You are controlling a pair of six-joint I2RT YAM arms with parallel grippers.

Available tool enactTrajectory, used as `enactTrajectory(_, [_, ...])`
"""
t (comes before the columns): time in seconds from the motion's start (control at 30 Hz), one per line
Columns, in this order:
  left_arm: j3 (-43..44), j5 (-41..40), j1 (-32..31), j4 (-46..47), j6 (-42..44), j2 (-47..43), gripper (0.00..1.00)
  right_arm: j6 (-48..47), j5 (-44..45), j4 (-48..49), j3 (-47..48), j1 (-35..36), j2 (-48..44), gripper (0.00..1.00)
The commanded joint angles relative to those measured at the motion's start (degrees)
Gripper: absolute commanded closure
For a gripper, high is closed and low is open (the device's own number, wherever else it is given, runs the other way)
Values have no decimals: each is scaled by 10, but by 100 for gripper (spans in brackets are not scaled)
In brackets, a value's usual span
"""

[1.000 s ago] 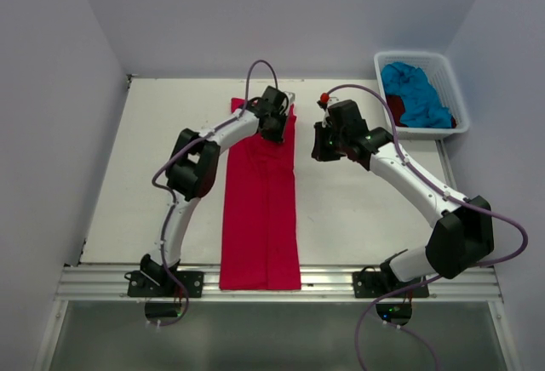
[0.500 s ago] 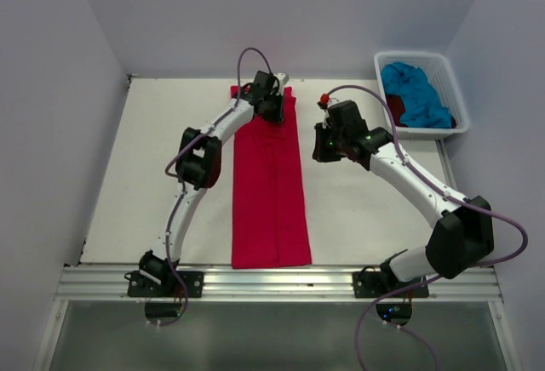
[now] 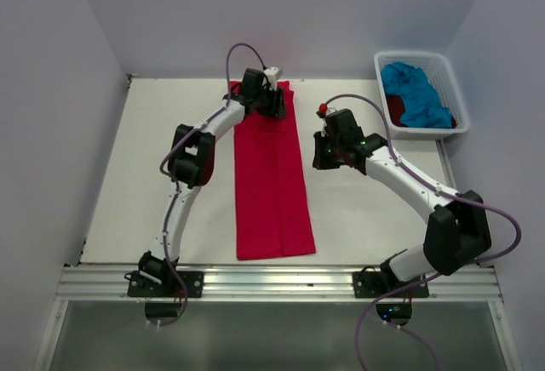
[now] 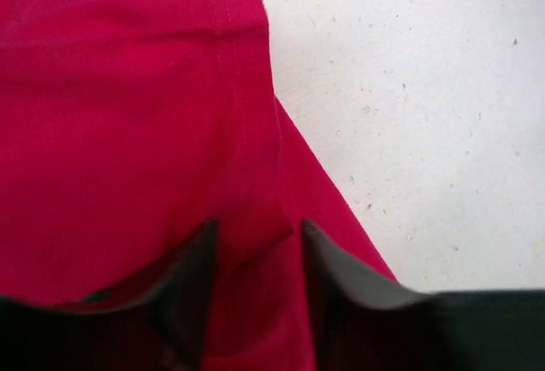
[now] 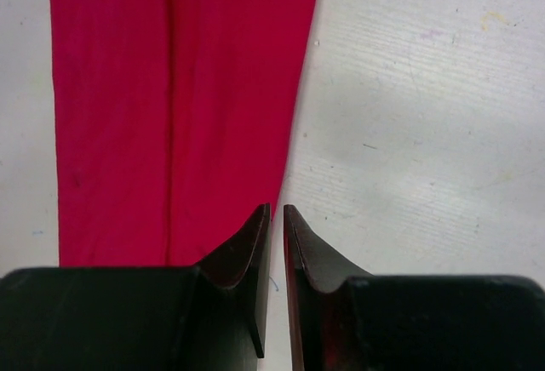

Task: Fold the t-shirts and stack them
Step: Rotate the tshirt 90 degrees, then grab the bottom of the folded rectangular tshirt with both arms

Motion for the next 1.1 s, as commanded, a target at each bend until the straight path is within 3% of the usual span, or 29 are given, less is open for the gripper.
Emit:
enactTrajectory(0.0, [-33,-18,4,92,36,-117,43,9,6,46,-12,2,5,84])
enactTrajectory(0.07, [-74,-20,4,119,43,-178,31,10,7,56,-17,5,7,84])
enactTrajectory(0.3, [-285,-58,-21,156,43,-422,21,17,12,68,-25,15,12,77])
enactTrajectory(0.37, [-339,-133,-30,113,4,-468,21,24,17,58,-20,16,12,72])
enactTrajectory(0.47, [-460,-154,-34,30,-76,-541,22,34,4,48,-15,16,18,65])
enactTrajectory(0.6, [-703,-101,-53,55,-142,-719,21,55,-44,47,-20,22,12,60])
enactTrajectory(0.67, [-762,-72,-63,27,-168,-792,21,66,-58,45,-44,34,-8,50])
enactTrajectory(0.77, [-886,-15,-69,4,-195,-897,20,85,-82,51,-91,43,-56,45])
enactTrajectory(1.07, [-1077,107,-71,-27,-300,-1132,17,192,-147,88,-261,78,-212,32])
